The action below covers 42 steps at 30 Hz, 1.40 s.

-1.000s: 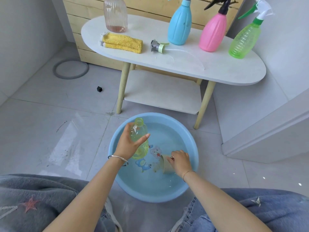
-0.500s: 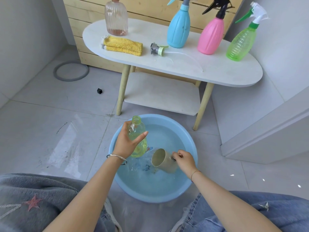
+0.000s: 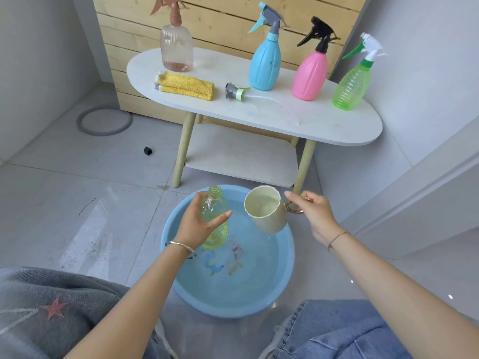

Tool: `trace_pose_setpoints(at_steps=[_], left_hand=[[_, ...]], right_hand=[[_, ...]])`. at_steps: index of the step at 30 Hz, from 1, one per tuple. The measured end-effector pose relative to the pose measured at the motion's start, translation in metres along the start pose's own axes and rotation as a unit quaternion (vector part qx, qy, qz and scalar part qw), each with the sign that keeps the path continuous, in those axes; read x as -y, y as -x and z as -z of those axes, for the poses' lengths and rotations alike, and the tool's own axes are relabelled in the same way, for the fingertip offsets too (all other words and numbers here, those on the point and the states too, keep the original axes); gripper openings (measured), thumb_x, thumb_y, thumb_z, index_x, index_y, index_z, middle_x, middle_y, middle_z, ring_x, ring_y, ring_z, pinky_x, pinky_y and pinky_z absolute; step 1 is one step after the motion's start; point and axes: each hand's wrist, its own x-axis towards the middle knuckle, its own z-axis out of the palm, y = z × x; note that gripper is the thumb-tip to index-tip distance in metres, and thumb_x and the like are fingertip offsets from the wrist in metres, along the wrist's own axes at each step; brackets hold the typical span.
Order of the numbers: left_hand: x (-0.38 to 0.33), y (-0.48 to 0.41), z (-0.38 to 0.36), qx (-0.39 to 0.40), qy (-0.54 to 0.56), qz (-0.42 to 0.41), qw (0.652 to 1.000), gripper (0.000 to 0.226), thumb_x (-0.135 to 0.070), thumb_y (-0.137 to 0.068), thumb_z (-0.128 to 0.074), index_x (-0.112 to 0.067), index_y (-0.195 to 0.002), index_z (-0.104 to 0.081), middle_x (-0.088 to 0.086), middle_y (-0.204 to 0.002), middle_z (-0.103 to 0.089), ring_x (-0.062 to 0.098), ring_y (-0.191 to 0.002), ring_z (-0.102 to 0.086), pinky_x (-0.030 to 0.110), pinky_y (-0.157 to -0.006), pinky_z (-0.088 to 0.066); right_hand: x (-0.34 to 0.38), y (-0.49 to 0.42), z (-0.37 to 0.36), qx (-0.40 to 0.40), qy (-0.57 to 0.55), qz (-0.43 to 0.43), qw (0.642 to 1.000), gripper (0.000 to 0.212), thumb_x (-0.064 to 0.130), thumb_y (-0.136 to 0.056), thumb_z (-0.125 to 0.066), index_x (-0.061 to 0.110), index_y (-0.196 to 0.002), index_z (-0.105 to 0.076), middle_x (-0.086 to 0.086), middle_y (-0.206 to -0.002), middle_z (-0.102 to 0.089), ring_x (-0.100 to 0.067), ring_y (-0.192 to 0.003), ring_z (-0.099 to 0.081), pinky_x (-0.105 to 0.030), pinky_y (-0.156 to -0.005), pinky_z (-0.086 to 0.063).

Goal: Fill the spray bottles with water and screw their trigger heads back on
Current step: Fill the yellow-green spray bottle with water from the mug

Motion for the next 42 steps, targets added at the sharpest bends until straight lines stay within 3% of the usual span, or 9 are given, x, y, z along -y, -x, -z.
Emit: trace_pose_setpoints(at_steps=[5, 12, 15, 17, 22, 24, 31, 37, 42], left_hand=[[-0.004, 0.002, -0.008, 0.022, -0.005, -0.023, 0.999, 0.044, -0.033, -0.072, -0.082, -0.025, -0.105, -0.053, -0.014, -0.102, -0.061, 0.005, -0.099, -0.057, 0.007, -0.082, -0.037], [-0.012, 0.006, -0.016, 0.045, -0.032, -0.039, 0.998, 0.051, -0.036, -0.072, -0.081, -0.021, -0.11, -0.051, -0.017, -0.102, -0.059, -0.003, -0.096, -0.055, 0.005, -0.08, -0.037], [-0.012, 0.008, -0.019, 0.058, -0.053, -0.045, 0.996, 0.051, -0.037, -0.072, -0.082, -0.023, -0.109, -0.05, -0.024, -0.1, -0.057, -0.015, -0.095, -0.052, 0.0, -0.078, -0.034], [-0.011, 0.011, -0.021, 0.062, -0.063, -0.051, 0.995, 0.05, -0.038, -0.071, -0.082, -0.026, -0.107, -0.049, -0.027, -0.099, -0.056, -0.016, -0.095, -0.051, 0.0, -0.079, -0.034], [-0.007, 0.015, -0.027, 0.074, -0.066, -0.06, 0.993, 0.054, -0.041, -0.07, -0.082, -0.024, -0.112, -0.052, -0.027, -0.105, -0.059, -0.005, -0.104, -0.054, 0.011, -0.09, -0.04], [-0.007, 0.015, -0.027, 0.081, -0.065, -0.061, 0.993, 0.056, -0.04, -0.07, -0.082, -0.023, -0.115, -0.052, -0.024, -0.108, -0.059, -0.003, -0.107, -0.054, 0.006, -0.089, -0.038], [-0.007, 0.015, -0.028, 0.079, -0.068, -0.061, 0.993, 0.056, -0.036, -0.072, -0.082, -0.021, -0.116, -0.051, -0.024, -0.107, -0.057, -0.004, -0.104, -0.052, -0.003, -0.083, -0.031], [-0.005, 0.016, -0.03, 0.084, -0.071, -0.061, 0.992, 0.057, -0.035, -0.072, -0.082, -0.02, -0.117, -0.05, -0.022, -0.107, -0.056, -0.008, -0.1, -0.049, -0.002, -0.082, -0.033], [0.0, 0.016, -0.03, 0.088, -0.07, -0.055, 0.992, 0.057, -0.038, -0.072, -0.082, -0.022, -0.116, -0.05, -0.019, -0.108, -0.059, -0.002, -0.102, -0.053, 0.002, -0.082, -0.036]], right_hand=[[0.041, -0.001, 0.015, 0.015, -0.036, 0.027, 0.999, 0.047, 0.022, -0.075, -0.078, 0.022, -0.05, -0.037, 0.005, -0.053, -0.03, -0.012, -0.059, -0.03, -0.027, -0.065, -0.026], [0.067, 0.012, 0.023, 0.025, -0.031, 0.064, 0.997, 0.042, 0.011, -0.078, -0.074, 0.017, -0.053, -0.041, 0.016, -0.042, -0.04, -0.006, -0.054, -0.041, -0.021, -0.063, -0.031], [0.069, 0.015, 0.02, 0.019, -0.014, 0.075, 0.997, 0.041, 0.013, -0.075, -0.077, 0.016, -0.054, -0.041, 0.012, -0.046, -0.043, -0.006, -0.054, -0.045, -0.022, -0.063, -0.033], [0.069, 0.017, 0.018, 0.02, 0.001, 0.088, 0.996, 0.04, 0.017, -0.07, -0.08, 0.016, -0.055, -0.043, -0.003, -0.059, -0.049, -0.012, -0.063, -0.051, -0.025, -0.066, -0.036], [0.074, 0.024, 0.011, 0.03, 0.028, 0.106, 0.993, 0.033, 0.01, -0.073, -0.078, 0.007, -0.063, -0.046, -0.009, -0.065, -0.049, -0.013, -0.061, -0.057, -0.024, -0.065, -0.041], [0.075, 0.026, 0.009, 0.036, 0.033, 0.112, 0.993, 0.034, 0.013, -0.069, -0.079, 0.005, -0.063, -0.047, -0.008, -0.062, -0.048, -0.015, -0.063, -0.06, -0.027, -0.067, -0.039], [0.081, 0.032, 0.007, 0.035, 0.07, 0.128, 0.989, 0.036, 0.01, -0.071, -0.075, 0.01, -0.058, -0.042, -0.011, -0.063, -0.045, -0.018, -0.065, -0.042, -0.028, -0.064, -0.03], [0.087, 0.033, 0.006, 0.024, 0.12, 0.166, 0.979, 0.037, 0.006, -0.073, -0.074, 0.009, -0.058, -0.041, 0.0, -0.054, -0.033, -0.01, -0.051, -0.027, -0.019, -0.047, -0.023], [0.088, 0.033, 0.005, 0.014, 0.16, 0.204, 0.966, 0.038, 0.008, -0.073, -0.075, -0.002, -0.059, -0.04, -0.006, -0.056, -0.033, -0.011, -0.051, -0.025, -0.018, -0.046, -0.022]])
